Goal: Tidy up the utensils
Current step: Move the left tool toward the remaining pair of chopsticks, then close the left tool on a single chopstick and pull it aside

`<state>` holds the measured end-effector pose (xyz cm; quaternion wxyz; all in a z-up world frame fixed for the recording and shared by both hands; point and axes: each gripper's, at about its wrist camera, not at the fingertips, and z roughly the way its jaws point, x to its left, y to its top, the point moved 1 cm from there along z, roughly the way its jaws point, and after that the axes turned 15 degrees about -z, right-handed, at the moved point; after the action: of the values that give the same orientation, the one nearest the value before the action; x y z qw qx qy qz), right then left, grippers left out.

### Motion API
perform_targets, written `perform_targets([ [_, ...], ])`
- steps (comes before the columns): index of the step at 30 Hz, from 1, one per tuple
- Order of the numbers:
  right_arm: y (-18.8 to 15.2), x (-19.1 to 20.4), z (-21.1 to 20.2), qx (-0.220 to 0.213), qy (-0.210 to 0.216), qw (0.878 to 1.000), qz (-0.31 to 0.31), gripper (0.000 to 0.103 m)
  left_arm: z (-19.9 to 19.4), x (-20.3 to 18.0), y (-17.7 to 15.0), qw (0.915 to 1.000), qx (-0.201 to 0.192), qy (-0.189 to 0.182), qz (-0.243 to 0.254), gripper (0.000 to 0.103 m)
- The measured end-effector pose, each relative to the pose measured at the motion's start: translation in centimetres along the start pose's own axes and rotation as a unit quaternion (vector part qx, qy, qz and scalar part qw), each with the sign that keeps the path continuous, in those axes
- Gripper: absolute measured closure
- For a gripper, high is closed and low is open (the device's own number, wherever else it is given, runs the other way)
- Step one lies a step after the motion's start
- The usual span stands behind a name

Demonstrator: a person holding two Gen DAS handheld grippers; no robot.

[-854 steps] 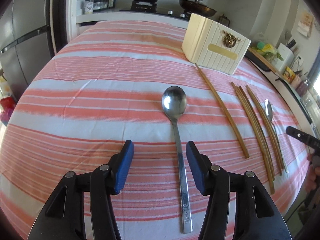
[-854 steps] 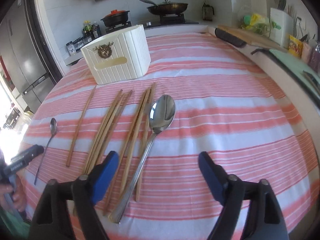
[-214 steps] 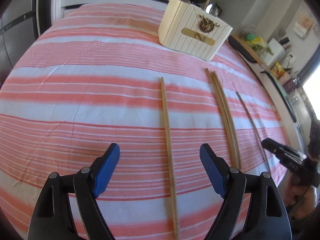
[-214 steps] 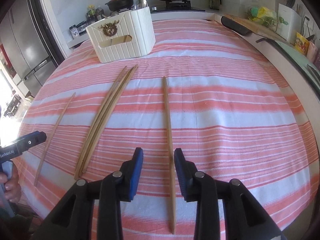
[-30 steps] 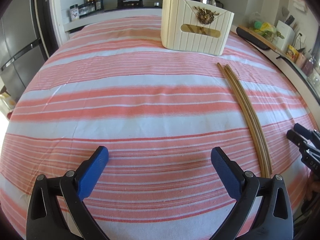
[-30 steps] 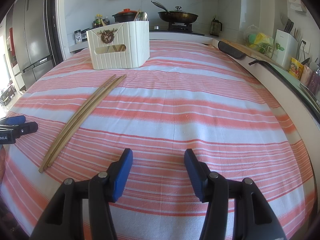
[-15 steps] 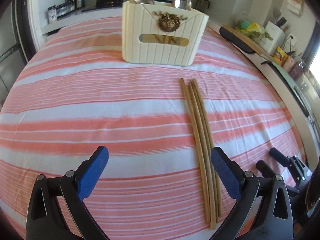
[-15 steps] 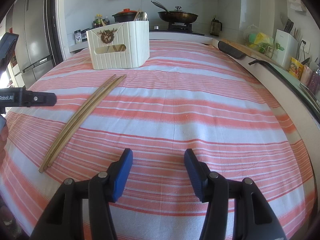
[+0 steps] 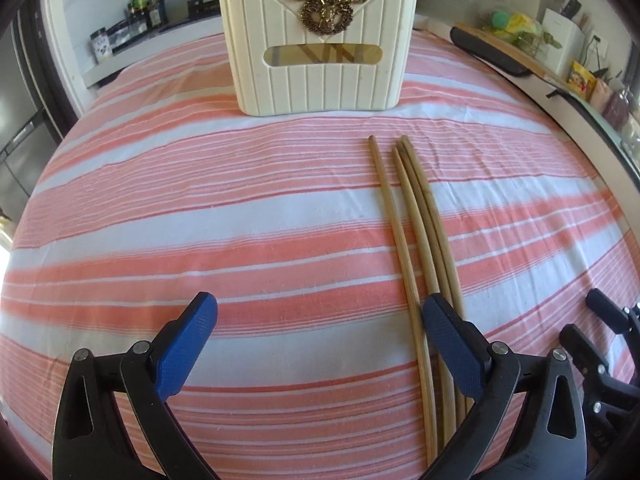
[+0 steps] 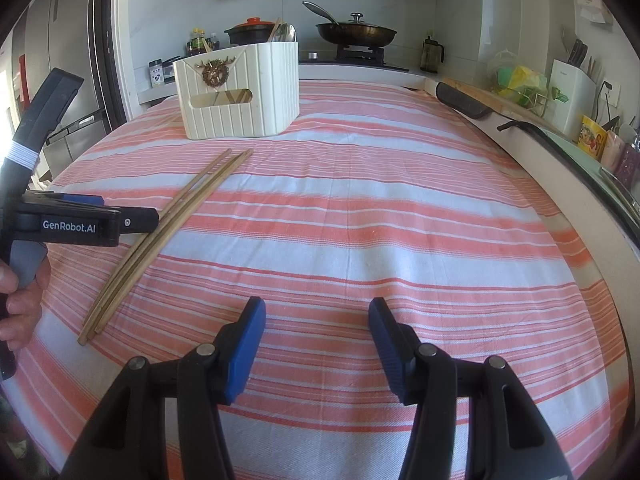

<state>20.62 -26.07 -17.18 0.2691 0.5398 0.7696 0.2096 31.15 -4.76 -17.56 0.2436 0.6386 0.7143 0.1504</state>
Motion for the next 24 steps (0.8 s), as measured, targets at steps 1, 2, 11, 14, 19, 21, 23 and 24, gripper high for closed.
perform_targets([
  [1,0.0,0.0,0.0,0.000,0.000,1.000,0.000,0.048,0.1,0.0,0.0,1.0000,0.003,0.002,-0.002,0.000],
  [2,0.0,0.0,0.0,0.000,0.000,1.000,0.000,0.048,0.2,0.0,0.1,1.0000,0.004,0.002,-0.003,0.001],
  [11,0.0,0.1,0.1,0.001,-0.003,1.000,-0.002,0.048,0.5,-2.3,1.0,0.9989,-0.015,-0.014,0.043,0.056],
  [14,0.0,0.1,0.1,0.001,-0.004,1.000,-0.003,0.048,0.3,-2.9,1.0,0.9976,-0.025,0.002,0.064,0.095],
  [19,0.0,0.1,0.1,0.001,-0.004,1.000,-0.003,0.048,-0.5,-1.1,0.6,0.9988,-0.032,0.016,0.033,0.098],
  [21,0.0,0.1,0.1,0.001,-0.004,1.000,-0.003,0.048,-1.1,0.6,0.3,0.9994,-0.029,0.020,0.008,0.098],
  [23,0.0,0.1,0.1,0.001,-0.005,1.000,-0.003,0.048,-1.5,2.4,-0.2,0.9995,-0.022,0.014,-0.015,0.098],
  [24,0.0,0.1,0.0,0.001,-0.005,1.000,-0.004,0.048,-1.8,3.2,-0.4,0.9994,-0.020,0.014,-0.023,0.098],
])
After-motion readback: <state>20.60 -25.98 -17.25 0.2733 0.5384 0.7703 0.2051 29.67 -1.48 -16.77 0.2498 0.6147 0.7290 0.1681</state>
